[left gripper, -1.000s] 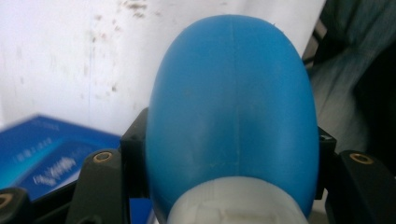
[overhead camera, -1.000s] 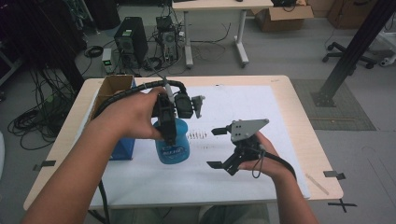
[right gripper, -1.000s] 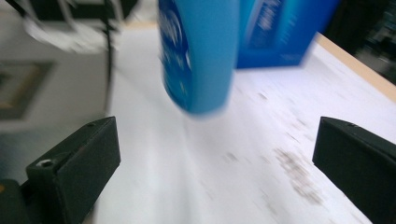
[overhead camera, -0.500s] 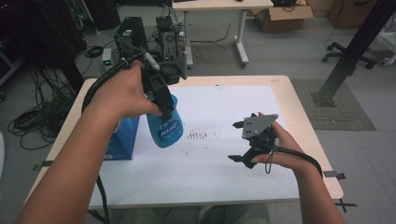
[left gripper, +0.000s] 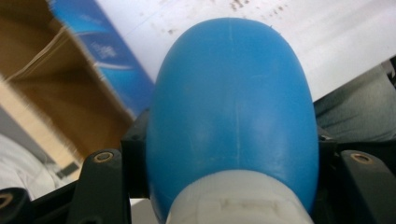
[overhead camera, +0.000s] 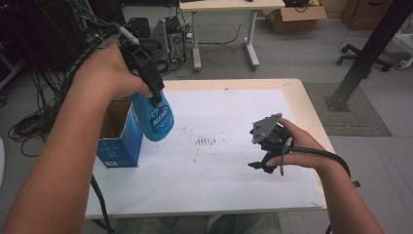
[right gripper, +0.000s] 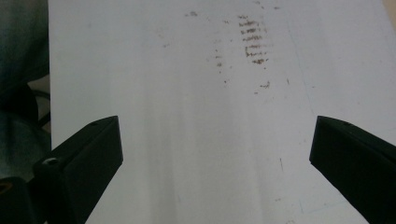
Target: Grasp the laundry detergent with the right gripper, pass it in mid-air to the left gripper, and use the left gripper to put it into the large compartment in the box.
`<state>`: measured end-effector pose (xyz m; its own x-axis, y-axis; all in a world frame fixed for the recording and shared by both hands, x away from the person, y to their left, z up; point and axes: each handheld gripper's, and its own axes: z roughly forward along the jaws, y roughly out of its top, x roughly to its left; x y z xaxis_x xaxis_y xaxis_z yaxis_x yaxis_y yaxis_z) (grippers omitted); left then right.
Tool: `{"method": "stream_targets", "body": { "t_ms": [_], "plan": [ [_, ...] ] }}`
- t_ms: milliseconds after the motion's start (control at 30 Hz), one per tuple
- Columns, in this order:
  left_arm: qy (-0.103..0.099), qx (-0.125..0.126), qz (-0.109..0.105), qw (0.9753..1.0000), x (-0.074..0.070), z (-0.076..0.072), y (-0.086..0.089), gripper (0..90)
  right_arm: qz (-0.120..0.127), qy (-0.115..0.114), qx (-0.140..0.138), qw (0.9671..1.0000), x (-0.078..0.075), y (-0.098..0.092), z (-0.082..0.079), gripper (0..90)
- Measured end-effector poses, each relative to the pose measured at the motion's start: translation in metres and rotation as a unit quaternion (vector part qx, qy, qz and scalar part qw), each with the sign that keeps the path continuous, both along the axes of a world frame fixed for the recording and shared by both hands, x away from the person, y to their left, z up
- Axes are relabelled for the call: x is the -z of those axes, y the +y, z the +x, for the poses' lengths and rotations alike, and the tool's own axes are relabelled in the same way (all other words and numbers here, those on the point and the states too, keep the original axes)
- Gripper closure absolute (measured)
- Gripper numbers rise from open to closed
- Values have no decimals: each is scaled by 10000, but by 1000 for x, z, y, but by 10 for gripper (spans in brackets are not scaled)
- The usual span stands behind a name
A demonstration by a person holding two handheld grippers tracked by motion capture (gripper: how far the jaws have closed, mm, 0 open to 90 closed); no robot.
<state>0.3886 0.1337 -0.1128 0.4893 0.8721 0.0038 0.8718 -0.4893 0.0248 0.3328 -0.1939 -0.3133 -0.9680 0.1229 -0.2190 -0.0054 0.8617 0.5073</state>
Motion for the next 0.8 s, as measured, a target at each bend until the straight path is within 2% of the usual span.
{"method": "stream_targets", "body": {
  "t_ms": [67,167,367,600,800],
  "plan": [
    [-6,-200,29,9998,-6,3,7,389,-119,22,-43,9999,-2,-1,0,28],
    [-43,-483,77,9988,-13,7,17,389,-120,55,-40,9999,-5,-3,1,28],
    [-42,-1080,13,9941,-27,14,44,389,-111,121,-15,9999,-7,-7,1,28],
    [-27,-1625,103,9867,-32,21,71,388,-140,287,-55,9995,0,-10,4,28],
    [-66,-2065,49,9784,-33,26,92,388,-172,322,-59,9993,4,-11,7,29]
  ]
}}
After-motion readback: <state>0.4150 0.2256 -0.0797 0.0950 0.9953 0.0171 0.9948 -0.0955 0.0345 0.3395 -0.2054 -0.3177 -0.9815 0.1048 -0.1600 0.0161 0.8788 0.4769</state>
